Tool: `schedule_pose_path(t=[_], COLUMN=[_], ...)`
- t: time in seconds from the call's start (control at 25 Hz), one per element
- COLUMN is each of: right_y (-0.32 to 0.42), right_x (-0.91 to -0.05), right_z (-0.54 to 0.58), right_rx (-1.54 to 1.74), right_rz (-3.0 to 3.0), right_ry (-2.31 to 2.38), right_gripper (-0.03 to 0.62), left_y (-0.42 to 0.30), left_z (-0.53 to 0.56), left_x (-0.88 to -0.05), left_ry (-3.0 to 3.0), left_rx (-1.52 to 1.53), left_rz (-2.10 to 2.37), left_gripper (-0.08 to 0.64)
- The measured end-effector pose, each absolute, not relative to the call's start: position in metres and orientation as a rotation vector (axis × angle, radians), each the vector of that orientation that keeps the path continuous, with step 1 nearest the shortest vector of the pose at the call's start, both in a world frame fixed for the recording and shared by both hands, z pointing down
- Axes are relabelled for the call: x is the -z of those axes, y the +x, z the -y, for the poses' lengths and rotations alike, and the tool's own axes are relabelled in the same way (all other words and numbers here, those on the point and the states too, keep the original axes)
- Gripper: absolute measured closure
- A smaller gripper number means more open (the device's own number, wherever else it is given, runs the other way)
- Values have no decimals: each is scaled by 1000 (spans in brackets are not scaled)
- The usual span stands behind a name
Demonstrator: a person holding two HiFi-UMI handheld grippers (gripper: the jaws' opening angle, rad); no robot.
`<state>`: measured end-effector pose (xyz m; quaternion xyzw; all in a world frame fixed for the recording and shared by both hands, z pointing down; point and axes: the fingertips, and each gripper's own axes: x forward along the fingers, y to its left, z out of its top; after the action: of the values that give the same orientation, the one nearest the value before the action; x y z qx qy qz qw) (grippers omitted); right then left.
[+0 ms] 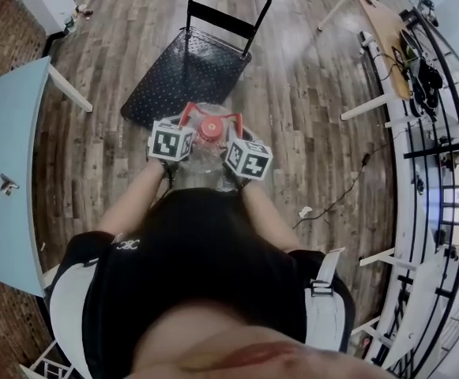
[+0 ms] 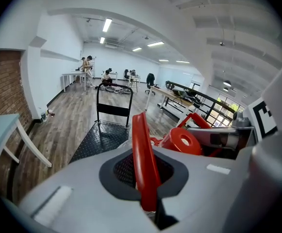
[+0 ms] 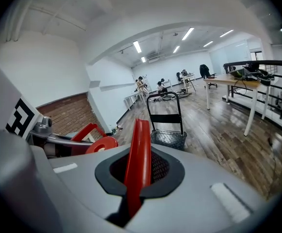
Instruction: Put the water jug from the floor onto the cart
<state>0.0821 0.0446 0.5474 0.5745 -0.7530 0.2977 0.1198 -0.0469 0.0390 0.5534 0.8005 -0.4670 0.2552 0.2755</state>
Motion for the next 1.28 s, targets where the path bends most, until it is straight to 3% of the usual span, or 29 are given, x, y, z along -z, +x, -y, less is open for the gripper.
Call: schedule_pose_path(t=[0.68, 1.28], right_y=[188, 190], right_x=[-538, -569], right_z=[75, 130], right_rx=[-823, -879], right_rz=[2288, 2281], right_ry=[1535, 1430], right_gripper=[571, 571], left_y=[57, 60], left_z=[67, 113], left_x=[-551, -575], left_ry=[2066, 2007], left_rx=[-682, -777], left_rz=[1405, 1476], left_gripper=[558, 557])
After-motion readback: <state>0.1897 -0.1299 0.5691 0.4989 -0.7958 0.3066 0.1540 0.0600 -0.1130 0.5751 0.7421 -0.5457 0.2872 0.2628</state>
